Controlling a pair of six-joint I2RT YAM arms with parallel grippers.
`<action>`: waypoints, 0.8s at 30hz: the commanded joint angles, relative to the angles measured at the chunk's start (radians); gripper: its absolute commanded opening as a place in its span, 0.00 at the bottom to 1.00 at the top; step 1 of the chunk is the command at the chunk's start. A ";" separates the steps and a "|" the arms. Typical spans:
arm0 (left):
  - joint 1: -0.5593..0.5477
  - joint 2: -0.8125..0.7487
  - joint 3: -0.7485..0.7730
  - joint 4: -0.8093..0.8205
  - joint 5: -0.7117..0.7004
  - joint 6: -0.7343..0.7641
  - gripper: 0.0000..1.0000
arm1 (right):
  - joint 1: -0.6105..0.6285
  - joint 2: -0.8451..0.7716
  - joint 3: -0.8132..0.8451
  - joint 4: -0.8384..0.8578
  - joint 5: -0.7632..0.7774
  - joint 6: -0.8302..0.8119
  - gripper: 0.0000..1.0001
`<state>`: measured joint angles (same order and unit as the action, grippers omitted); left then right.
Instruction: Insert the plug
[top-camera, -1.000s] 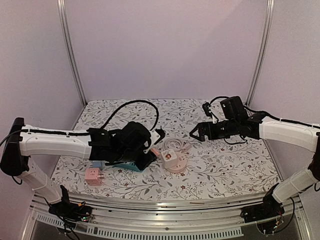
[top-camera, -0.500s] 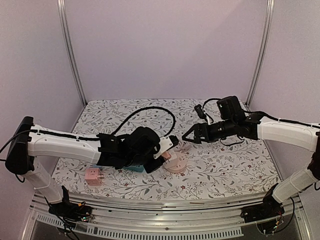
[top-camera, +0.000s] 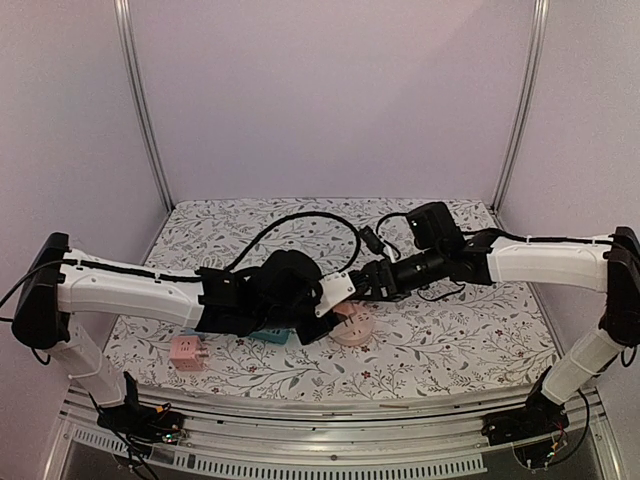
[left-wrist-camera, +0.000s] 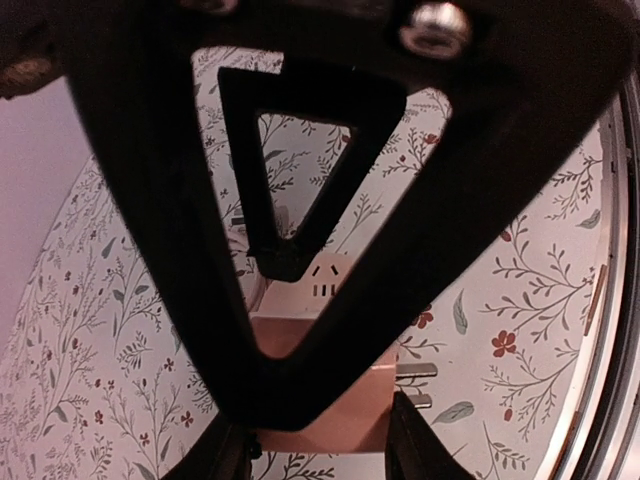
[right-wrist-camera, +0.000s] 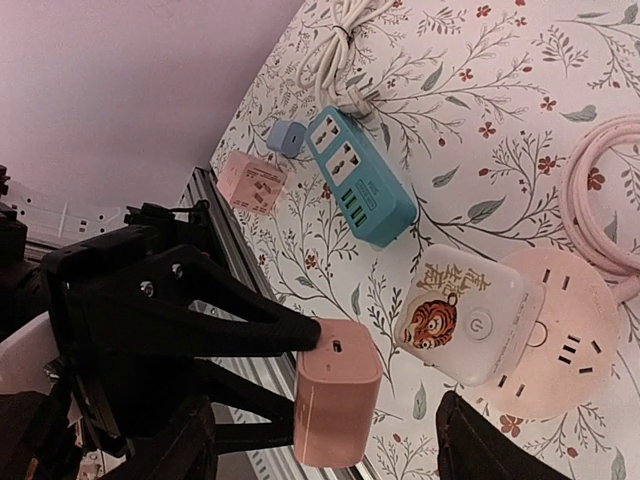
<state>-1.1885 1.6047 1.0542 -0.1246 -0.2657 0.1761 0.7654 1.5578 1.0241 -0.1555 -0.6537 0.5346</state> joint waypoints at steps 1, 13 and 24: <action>-0.020 0.011 0.022 0.049 0.046 0.029 0.10 | 0.011 0.045 0.022 0.044 -0.054 0.028 0.68; -0.032 0.043 0.043 0.056 0.044 0.065 0.11 | 0.021 0.092 0.033 0.043 -0.078 0.031 0.25; -0.037 0.007 -0.024 0.137 -0.024 0.024 0.99 | 0.021 0.034 0.019 0.025 0.032 0.029 0.00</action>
<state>-1.2072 1.6379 1.0668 -0.0700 -0.2638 0.2188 0.7792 1.6379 1.0359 -0.1276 -0.6891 0.5804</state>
